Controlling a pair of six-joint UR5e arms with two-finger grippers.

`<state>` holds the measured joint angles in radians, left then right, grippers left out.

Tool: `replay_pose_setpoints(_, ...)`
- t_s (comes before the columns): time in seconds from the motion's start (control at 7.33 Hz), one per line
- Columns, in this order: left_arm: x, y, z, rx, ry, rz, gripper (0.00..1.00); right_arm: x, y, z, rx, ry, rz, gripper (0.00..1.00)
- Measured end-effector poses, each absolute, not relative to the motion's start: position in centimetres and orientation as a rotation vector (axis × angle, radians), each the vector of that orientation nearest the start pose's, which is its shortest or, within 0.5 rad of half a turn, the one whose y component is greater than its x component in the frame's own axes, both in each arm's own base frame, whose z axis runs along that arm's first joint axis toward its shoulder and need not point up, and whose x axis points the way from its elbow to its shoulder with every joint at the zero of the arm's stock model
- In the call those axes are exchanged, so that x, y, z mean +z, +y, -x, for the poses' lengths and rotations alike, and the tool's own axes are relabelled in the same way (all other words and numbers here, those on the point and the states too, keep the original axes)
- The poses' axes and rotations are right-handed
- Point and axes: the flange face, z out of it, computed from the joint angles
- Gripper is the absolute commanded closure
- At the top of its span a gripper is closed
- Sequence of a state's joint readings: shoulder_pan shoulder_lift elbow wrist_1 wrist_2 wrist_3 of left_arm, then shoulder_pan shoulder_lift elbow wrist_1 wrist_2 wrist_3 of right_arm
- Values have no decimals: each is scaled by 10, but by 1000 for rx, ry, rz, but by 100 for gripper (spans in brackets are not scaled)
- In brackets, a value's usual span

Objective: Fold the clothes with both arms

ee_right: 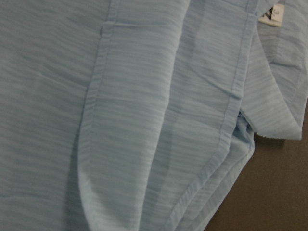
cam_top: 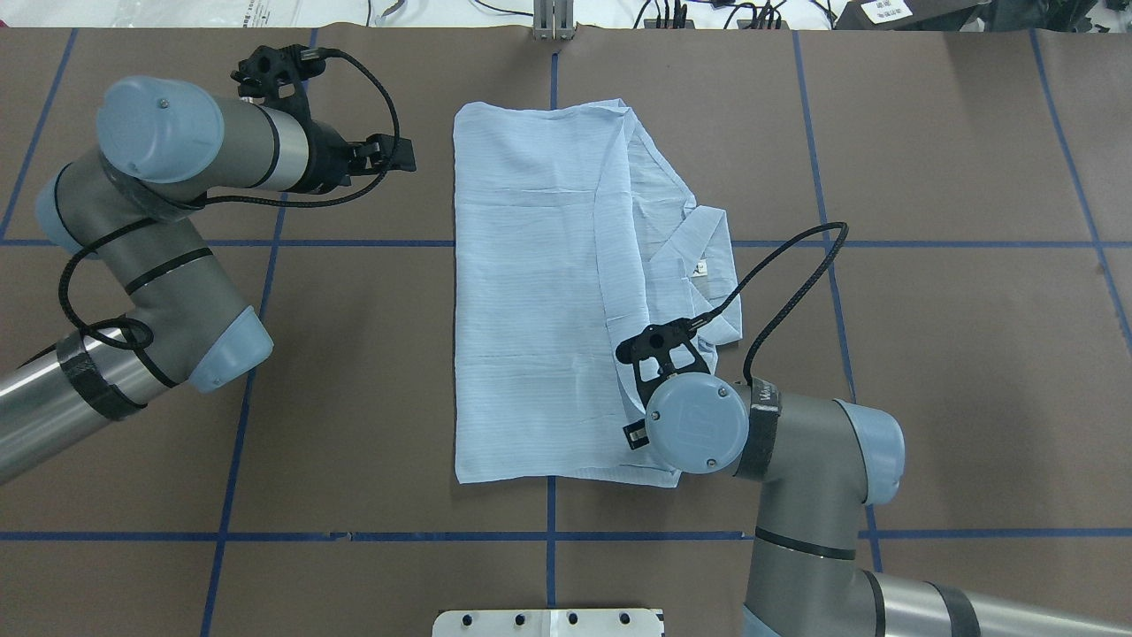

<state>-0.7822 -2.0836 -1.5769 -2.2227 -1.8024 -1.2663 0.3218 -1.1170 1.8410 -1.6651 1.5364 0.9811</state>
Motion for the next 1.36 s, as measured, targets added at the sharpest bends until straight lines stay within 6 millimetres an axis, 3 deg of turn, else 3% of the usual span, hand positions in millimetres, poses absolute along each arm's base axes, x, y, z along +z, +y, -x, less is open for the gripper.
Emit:
replay_pose_setpoints(0.27,276,-554,-408,-289,1121,-423,0,335,-346,510,-246,-528,-269,0)
replay_pose_setpoints(0.55,268,-554,-410,-286,1131,-426,0,364,-337,460,-244,-509,-253,0)
replay_pose_setpoints(0.68,266,-554,-411,-286,1133,-427,0,365,-335,447,-242,-514,-258,0)
replay_pose_setpoints(0.82,266,-554,-411,-286,1133,-427,0,354,-339,449,-237,-531,-272,0)
replay_pose_setpoints(1.09,267,-549,-417,-271,1138,-410,0,314,-355,460,-217,-599,-300,0)
replay_pose_setpoints(1.36,265,-522,-437,-249,1171,-274,0,285,-353,452,-208,-676,-290,0)
